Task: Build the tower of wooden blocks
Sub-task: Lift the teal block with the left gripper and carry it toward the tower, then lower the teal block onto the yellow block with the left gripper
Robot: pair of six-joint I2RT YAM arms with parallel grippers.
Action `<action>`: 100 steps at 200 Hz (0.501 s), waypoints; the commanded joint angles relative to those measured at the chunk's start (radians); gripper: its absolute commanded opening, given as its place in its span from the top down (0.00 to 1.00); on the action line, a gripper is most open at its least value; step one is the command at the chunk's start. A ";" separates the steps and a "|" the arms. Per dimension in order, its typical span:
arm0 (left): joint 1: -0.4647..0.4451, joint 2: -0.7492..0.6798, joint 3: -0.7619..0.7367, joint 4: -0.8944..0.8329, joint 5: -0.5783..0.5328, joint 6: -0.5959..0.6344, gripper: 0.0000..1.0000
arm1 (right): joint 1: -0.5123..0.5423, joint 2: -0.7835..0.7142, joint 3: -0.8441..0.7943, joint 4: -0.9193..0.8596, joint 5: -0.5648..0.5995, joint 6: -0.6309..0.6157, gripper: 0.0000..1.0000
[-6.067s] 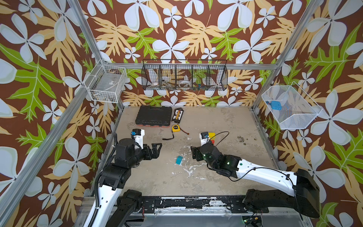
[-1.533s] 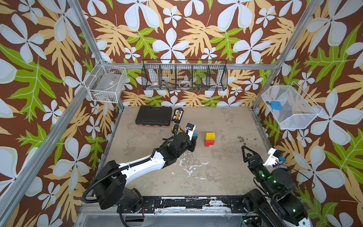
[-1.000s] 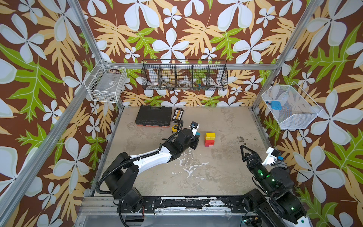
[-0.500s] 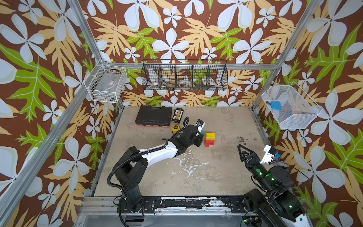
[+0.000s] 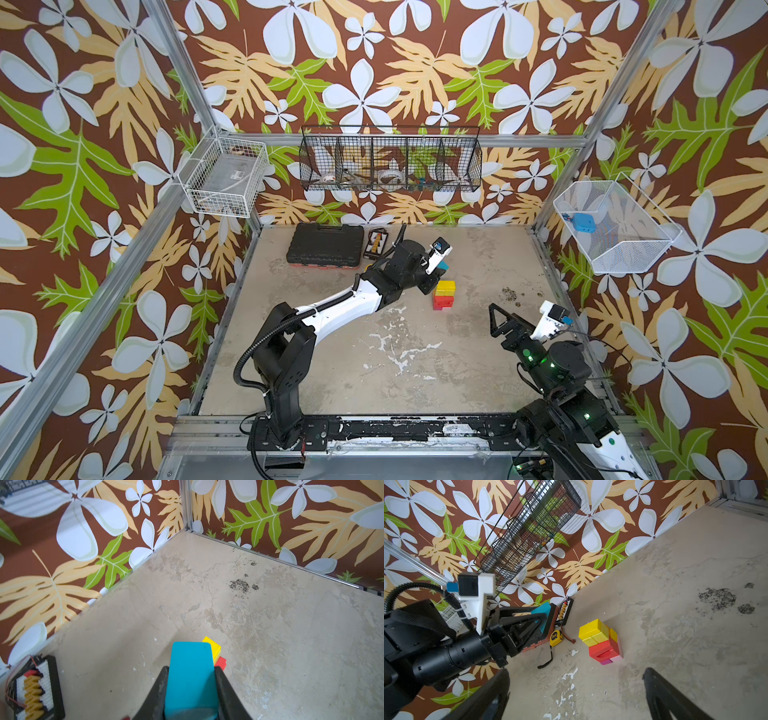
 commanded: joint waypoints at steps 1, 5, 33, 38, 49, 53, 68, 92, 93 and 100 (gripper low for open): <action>0.014 0.059 0.115 -0.173 0.105 0.117 1.00 | -0.001 0.067 0.007 0.109 0.040 -0.113 0.00; 0.019 0.075 0.142 -0.196 0.114 0.124 1.00 | -0.001 0.085 0.005 0.118 0.041 -0.120 0.00; 0.032 0.195 0.334 -0.347 0.175 0.202 1.00 | -0.001 0.172 0.009 0.167 -0.002 -0.142 0.00; 0.031 0.215 0.366 -0.372 0.179 0.217 1.00 | 0.000 0.180 0.006 0.178 -0.015 -0.144 0.00; 0.031 0.267 0.442 -0.430 0.178 0.243 1.00 | -0.001 0.189 -0.002 0.202 -0.044 -0.149 0.00; 0.031 0.286 0.473 -0.458 0.181 0.256 1.00 | -0.001 0.190 -0.003 0.208 -0.052 -0.151 0.00; 0.031 0.349 0.568 -0.542 0.198 0.294 1.00 | -0.001 0.189 -0.005 0.213 -0.059 -0.155 0.00; 0.031 0.416 0.673 -0.645 0.270 0.362 1.00 | -0.001 0.180 -0.005 0.212 -0.057 -0.163 0.00; 0.031 0.416 0.676 -0.647 0.272 0.364 1.00 | -0.001 0.179 -0.004 0.211 -0.058 -0.163 0.00; 0.031 0.425 0.691 -0.661 0.284 0.371 1.00 | -0.001 0.176 -0.004 0.212 -0.061 -0.166 0.00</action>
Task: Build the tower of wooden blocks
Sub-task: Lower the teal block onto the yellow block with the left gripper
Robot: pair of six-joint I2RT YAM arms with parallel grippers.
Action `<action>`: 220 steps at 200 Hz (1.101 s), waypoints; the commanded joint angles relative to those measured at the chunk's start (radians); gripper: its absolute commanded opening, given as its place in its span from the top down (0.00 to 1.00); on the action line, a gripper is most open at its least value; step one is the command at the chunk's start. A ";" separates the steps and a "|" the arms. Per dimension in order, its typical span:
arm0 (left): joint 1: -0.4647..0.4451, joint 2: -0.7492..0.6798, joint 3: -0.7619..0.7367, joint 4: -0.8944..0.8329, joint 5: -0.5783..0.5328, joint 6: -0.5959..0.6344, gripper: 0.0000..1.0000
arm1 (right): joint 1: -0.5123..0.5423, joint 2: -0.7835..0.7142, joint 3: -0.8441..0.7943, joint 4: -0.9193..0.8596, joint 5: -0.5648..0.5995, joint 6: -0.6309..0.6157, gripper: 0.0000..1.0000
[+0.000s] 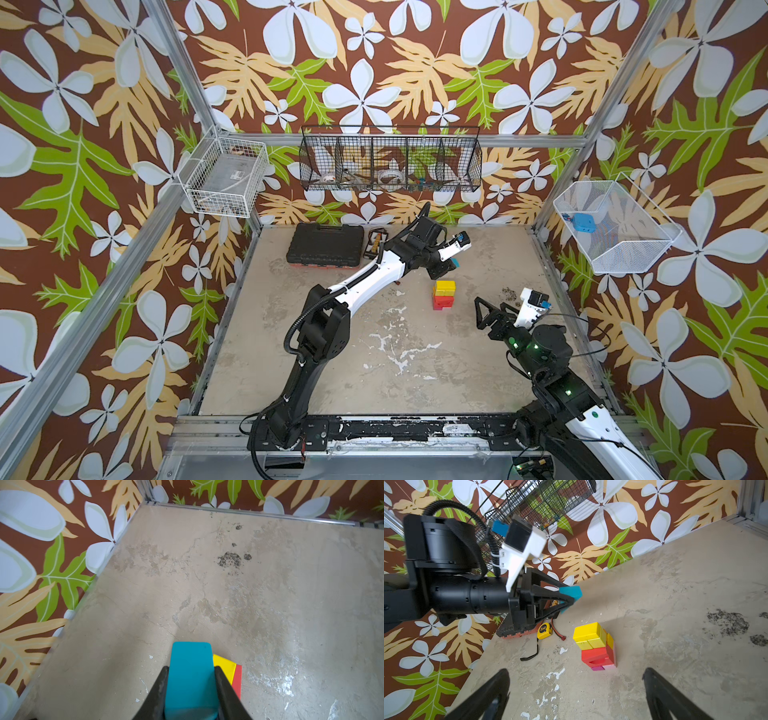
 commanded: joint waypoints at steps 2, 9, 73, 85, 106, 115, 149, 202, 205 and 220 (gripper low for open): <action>0.001 0.030 0.059 -0.147 0.088 0.089 1.00 | -0.001 -0.009 0.002 0.042 -0.020 -0.023 0.00; 0.001 0.035 0.067 -0.157 0.095 0.094 1.00 | -0.001 -0.010 0.002 0.042 -0.021 -0.024 0.00; 0.001 0.041 0.067 -0.291 0.168 0.236 1.00 | -0.001 -0.009 0.002 0.046 -0.038 -0.026 0.00; 0.001 0.049 0.075 -0.288 0.160 0.236 1.00 | -0.001 -0.008 0.004 0.044 -0.041 -0.026 0.00; 0.001 0.068 0.100 -0.299 0.145 0.246 1.00 | -0.001 -0.007 0.005 0.046 -0.049 -0.027 0.00; 0.001 0.076 0.106 -0.299 0.143 0.250 1.00 | 0.000 -0.007 0.005 0.049 -0.053 -0.026 0.00; 0.001 0.100 0.124 -0.300 0.144 0.270 1.00 | -0.001 -0.001 0.008 0.053 -0.058 -0.029 0.00; 0.001 0.117 0.154 -0.305 0.143 0.293 1.00 | -0.001 0.008 0.010 0.060 -0.072 -0.030 0.00; 0.001 0.117 0.154 -0.304 0.144 0.294 1.00 | -0.001 0.008 0.010 0.060 -0.071 -0.030 0.00; 0.001 0.119 0.155 -0.304 0.148 0.297 1.00 | -0.001 0.011 0.010 0.064 -0.073 -0.030 0.00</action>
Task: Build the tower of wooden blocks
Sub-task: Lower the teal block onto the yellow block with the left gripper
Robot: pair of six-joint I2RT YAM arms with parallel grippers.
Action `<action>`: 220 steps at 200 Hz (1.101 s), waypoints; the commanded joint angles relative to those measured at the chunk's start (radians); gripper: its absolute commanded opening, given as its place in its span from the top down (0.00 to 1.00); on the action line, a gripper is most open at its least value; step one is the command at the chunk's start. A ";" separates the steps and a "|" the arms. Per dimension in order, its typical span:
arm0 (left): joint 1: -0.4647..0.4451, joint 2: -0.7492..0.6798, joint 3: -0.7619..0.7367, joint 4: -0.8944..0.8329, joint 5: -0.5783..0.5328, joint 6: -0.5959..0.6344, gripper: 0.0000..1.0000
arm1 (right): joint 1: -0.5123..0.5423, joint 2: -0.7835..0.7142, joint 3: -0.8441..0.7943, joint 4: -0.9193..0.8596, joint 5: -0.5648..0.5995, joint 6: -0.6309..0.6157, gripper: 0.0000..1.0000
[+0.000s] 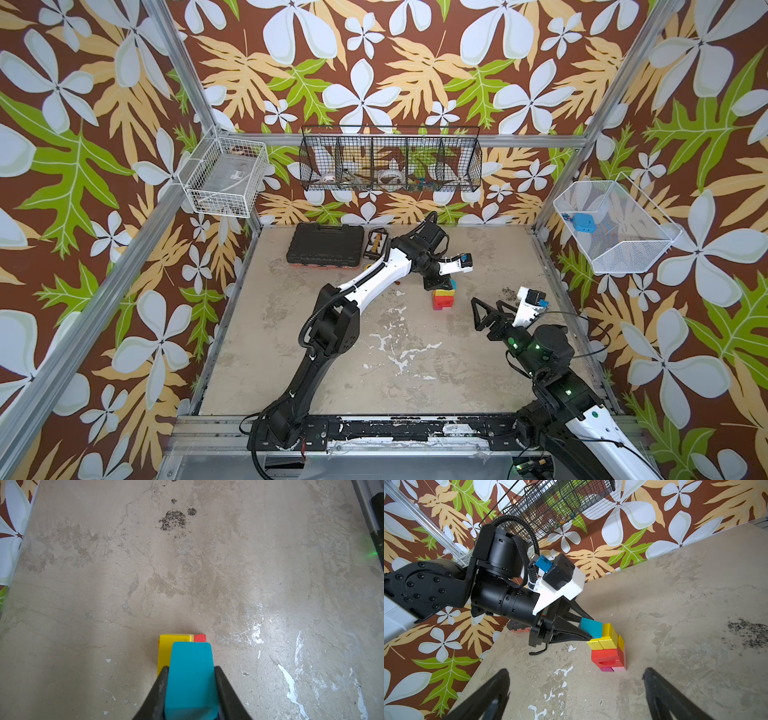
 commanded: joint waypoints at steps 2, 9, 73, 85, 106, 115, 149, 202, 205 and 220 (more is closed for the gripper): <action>0.001 0.009 0.009 -0.006 0.013 0.017 1.00 | 0.000 0.003 0.005 0.039 -0.004 -0.005 0.00; 0.001 0.010 0.010 -0.003 0.015 0.019 1.00 | -0.001 0.005 0.004 0.041 -0.004 -0.005 0.00; 0.001 0.024 0.024 0.013 -0.005 0.034 1.00 | 0.000 0.017 0.008 0.047 -0.017 -0.005 0.00; 0.001 0.028 0.030 0.011 -0.007 0.035 1.00 | 0.000 0.017 0.007 0.049 -0.020 -0.005 0.00; 0.001 0.033 0.030 0.016 -0.011 0.045 1.00 | -0.001 0.016 0.006 0.050 -0.020 -0.006 0.00; 0.001 0.036 0.030 0.019 -0.017 0.046 1.00 | -0.001 0.016 0.006 0.052 -0.023 -0.006 0.00; 0.001 0.044 0.030 0.029 -0.024 0.053 1.00 | -0.001 0.022 0.005 0.055 -0.026 -0.006 0.00; 0.001 0.054 0.031 0.037 -0.029 0.059 1.00 | 0.000 0.025 0.004 0.058 -0.033 -0.004 0.00; 0.001 0.054 0.031 0.037 -0.028 0.059 1.00 | -0.001 0.025 0.005 0.058 -0.033 -0.004 0.00; 0.001 0.053 0.030 0.037 -0.028 0.062 1.00 | 0.000 0.026 0.004 0.059 -0.034 -0.004 0.00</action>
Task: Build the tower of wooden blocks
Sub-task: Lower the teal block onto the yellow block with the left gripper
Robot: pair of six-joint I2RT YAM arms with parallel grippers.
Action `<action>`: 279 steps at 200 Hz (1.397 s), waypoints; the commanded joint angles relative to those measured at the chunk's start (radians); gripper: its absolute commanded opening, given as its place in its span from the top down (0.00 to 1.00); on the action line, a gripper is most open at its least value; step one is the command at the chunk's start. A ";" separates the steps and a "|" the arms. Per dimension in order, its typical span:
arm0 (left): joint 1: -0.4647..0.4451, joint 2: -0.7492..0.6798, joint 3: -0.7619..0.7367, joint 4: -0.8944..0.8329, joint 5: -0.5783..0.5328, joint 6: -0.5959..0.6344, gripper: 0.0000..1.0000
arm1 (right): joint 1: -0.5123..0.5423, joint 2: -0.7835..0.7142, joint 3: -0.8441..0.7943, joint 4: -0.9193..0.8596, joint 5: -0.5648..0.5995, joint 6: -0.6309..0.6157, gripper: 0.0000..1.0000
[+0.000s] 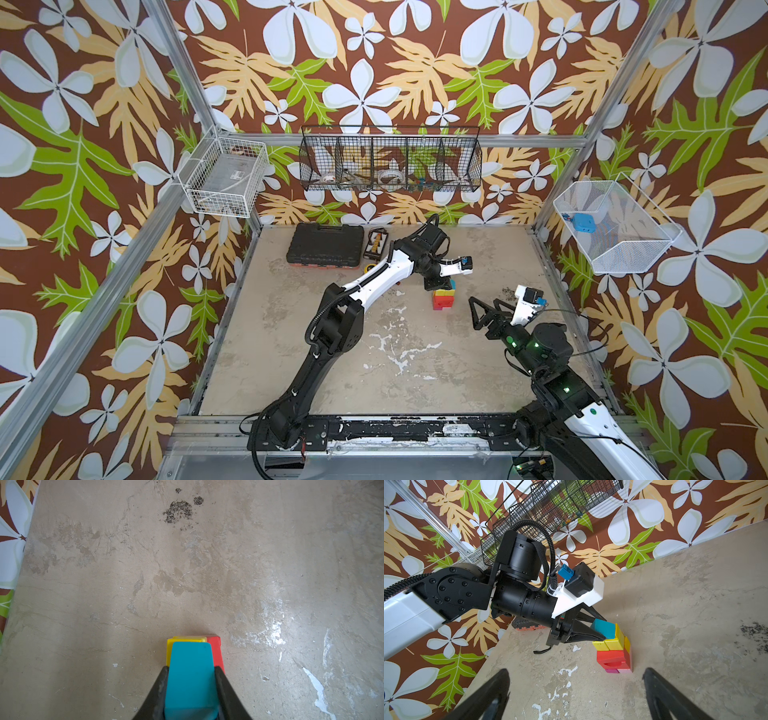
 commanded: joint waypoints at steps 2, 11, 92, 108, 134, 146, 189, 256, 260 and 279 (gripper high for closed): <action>0.001 0.006 0.006 0.003 0.005 0.019 1.00 | -0.001 0.002 0.003 0.029 -0.003 -0.003 0.00; 0.001 0.008 0.006 0.002 0.004 0.019 1.00 | 0.000 0.003 0.002 0.029 -0.004 -0.003 0.00; -0.003 0.000 0.000 0.007 -0.019 0.008 0.70 | -0.001 0.003 0.003 0.031 -0.012 0.000 0.00; -0.006 -0.005 -0.002 0.008 -0.021 0.007 0.66 | -0.001 0.002 0.001 0.032 -0.011 0.000 0.00; -0.007 -0.015 -0.003 0.008 -0.004 -0.001 0.59 | -0.001 0.003 0.003 0.032 -0.014 0.000 0.00; -0.007 -0.021 -0.006 0.008 0.003 -0.003 0.56 | 0.000 0.004 0.003 0.032 -0.016 0.000 0.00; -0.006 -0.026 -0.014 0.024 -0.010 -0.018 0.00 | -0.001 0.003 0.002 0.032 -0.017 0.000 0.00; -0.007 -0.008 -0.014 0.032 -0.022 -0.020 0.02 | 0.000 0.001 0.003 0.032 -0.022 0.001 0.00; -0.007 -0.007 -0.014 0.032 -0.022 -0.020 0.02 | -0.001 0.001 0.003 0.030 -0.022 0.001 0.00; -0.006 -0.001 -0.014 0.031 -0.022 -0.018 0.06 | -0.001 -0.002 0.003 0.029 -0.022 0.001 0.00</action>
